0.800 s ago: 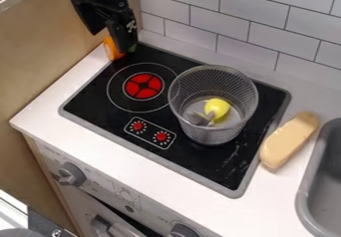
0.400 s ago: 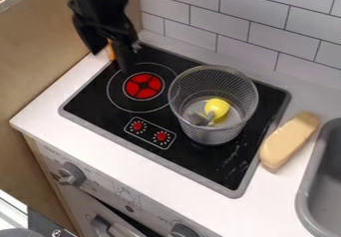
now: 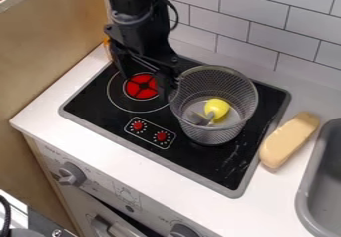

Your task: Move the silver pot to the left side of burner

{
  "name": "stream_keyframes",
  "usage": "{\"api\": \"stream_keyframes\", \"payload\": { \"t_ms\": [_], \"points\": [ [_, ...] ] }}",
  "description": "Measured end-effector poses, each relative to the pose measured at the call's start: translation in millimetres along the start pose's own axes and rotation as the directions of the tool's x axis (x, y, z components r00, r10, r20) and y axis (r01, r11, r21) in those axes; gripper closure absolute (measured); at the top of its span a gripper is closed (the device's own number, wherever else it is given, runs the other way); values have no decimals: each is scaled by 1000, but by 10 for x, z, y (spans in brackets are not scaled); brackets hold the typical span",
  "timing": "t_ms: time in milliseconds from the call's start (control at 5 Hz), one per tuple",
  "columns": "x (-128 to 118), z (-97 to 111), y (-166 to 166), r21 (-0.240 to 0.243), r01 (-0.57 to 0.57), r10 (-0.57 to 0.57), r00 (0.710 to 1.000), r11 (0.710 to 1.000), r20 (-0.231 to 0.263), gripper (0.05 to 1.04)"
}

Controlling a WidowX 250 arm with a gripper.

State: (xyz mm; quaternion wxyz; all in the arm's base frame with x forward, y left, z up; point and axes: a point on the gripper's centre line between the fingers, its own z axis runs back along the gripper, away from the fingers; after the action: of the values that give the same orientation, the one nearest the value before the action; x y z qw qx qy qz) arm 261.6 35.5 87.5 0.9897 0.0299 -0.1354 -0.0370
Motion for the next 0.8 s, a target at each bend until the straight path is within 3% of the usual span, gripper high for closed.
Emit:
{"api": "stream_keyframes", "payload": {
  "t_ms": [200,800],
  "points": [
    [69,-1,-59,18,-51,50,998,999,34,83],
    [270,-340,-187,91,-121,110,986,988,123,83]
  ]
}}
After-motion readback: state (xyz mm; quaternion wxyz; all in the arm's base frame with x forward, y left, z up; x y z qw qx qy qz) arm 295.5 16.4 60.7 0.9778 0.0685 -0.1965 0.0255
